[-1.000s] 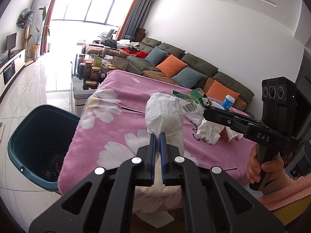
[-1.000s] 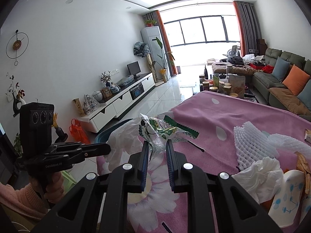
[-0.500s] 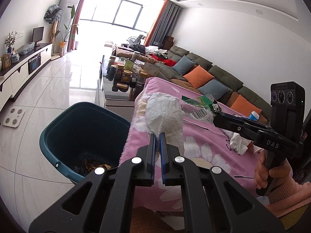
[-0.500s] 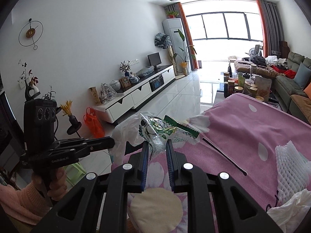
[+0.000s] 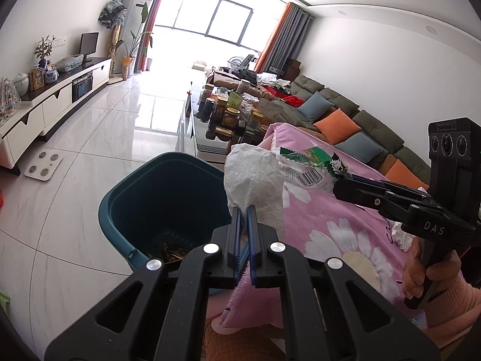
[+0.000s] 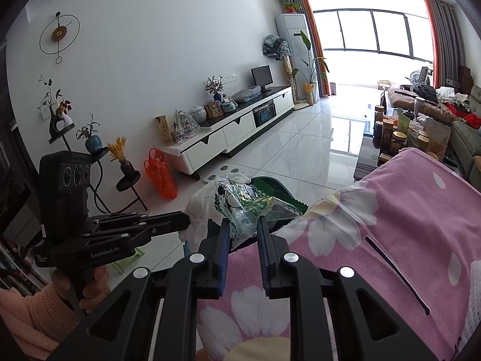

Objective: Collect trash
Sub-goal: 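Carry wrapper and tissue over the teal bin and open both tools to drop them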

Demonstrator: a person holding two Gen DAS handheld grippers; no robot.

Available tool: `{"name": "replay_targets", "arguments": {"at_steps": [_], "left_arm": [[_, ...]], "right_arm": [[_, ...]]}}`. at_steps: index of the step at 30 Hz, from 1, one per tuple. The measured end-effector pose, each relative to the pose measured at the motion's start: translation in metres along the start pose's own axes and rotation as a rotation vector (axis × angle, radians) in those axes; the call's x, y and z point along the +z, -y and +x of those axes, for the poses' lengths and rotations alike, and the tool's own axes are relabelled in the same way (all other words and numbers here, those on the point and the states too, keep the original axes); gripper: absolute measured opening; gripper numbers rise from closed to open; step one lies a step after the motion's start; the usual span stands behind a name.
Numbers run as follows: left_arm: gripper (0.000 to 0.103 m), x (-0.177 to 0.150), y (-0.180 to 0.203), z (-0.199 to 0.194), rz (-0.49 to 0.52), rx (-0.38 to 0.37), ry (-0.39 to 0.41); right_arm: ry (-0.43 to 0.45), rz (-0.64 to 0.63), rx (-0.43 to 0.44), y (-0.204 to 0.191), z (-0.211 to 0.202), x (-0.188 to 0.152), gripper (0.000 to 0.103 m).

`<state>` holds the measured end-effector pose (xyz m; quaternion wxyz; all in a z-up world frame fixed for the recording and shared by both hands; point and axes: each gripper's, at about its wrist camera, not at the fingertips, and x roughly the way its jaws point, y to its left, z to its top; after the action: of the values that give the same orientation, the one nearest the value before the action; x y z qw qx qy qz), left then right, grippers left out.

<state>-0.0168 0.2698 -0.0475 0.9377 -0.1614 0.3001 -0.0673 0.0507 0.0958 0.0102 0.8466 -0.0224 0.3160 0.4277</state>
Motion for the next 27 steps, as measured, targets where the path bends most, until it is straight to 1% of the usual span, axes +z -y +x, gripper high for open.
{"name": "replay_targets", "arguments": {"at_steps": [7, 14, 19, 22, 23, 24, 27], "left_arm": [[0.005, 0.0, -0.021, 0.008, -0.022, 0.058, -0.015], [0.005, -0.002, -0.034, 0.028, -0.044, 0.103, -0.051], [0.005, -0.003, -0.045, 0.04, -0.056, 0.122, -0.067], [0.006, -0.005, -0.052, 0.048, -0.066, 0.131, -0.079], [0.006, -0.006, -0.052, 0.05, -0.069, 0.132, -0.082], [0.008, -0.006, -0.053, 0.053, -0.073, 0.132, -0.087], [0.017, -0.007, -0.054, 0.062, -0.079, 0.138, -0.098]], "right_arm": [[-0.051, -0.006, 0.02, -0.003, 0.031, 0.01, 0.018], [-0.114, 0.015, 0.028, -0.005, 0.064, 0.01, 0.018], [-0.166, 0.039, 0.035, -0.005, 0.083, 0.01, 0.018], [-0.18, 0.05, 0.034, -0.005, 0.089, 0.013, 0.019], [-0.193, 0.053, 0.033, -0.006, 0.092, 0.013, 0.02], [-0.205, 0.057, 0.026, -0.006, 0.095, 0.014, 0.024], [-0.232, 0.078, 0.027, -0.005, 0.102, 0.012, 0.031]]}}
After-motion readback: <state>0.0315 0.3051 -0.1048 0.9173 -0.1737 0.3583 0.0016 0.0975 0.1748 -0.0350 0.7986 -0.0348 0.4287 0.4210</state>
